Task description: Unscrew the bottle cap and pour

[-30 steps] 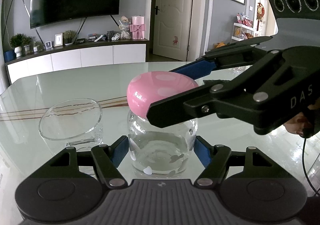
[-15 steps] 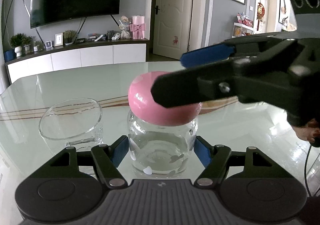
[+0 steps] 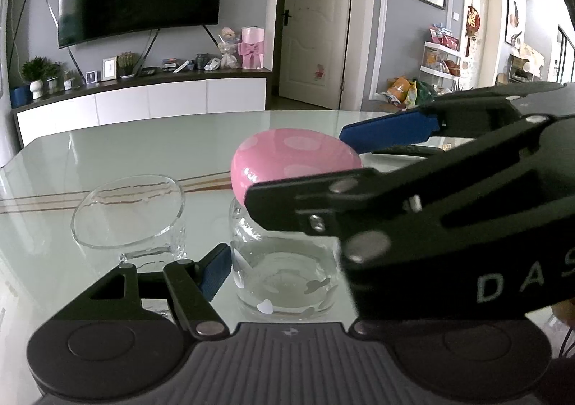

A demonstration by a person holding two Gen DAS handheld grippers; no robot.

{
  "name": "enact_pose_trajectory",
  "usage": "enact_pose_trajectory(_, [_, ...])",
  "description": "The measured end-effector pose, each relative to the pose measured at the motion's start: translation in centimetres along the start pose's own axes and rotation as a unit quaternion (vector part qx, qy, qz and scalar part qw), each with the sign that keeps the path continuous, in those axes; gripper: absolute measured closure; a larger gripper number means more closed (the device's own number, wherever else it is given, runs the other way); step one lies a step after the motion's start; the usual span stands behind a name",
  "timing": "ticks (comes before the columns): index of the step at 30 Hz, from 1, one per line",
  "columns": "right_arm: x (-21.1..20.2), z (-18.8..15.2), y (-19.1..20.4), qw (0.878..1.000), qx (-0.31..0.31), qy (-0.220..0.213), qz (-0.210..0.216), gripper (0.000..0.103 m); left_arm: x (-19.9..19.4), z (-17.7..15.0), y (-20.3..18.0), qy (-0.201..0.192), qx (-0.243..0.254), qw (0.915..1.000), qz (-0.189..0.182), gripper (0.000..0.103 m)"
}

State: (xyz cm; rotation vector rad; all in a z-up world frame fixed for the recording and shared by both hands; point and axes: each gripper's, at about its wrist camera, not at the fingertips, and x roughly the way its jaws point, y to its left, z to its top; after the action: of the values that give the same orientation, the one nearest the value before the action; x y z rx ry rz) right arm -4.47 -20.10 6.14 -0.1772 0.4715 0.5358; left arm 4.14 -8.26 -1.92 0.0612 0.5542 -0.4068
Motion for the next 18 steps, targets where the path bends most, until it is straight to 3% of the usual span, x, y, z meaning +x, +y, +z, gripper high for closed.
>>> enact_pose_trajectory(7, [0.3,0.0,0.8,1.000,-0.007,-0.002,-0.007,0.030,0.0,-0.4,0.1,0.000,0.000,1.0000,-0.001,0.029])
enact_pose_trajectory(11, [0.1,0.2,1.2,1.000,-0.012,-0.002,-0.008,0.037,0.0,-0.4,0.1,0.000,0.000,1.0000,-0.001,0.029])
enact_pose_trajectory(18, [0.2,0.4,1.0,1.000,-0.029,0.001,0.004,0.037,0.0,-0.5,0.1,0.001,-0.001,1.0000,-0.002,0.029])
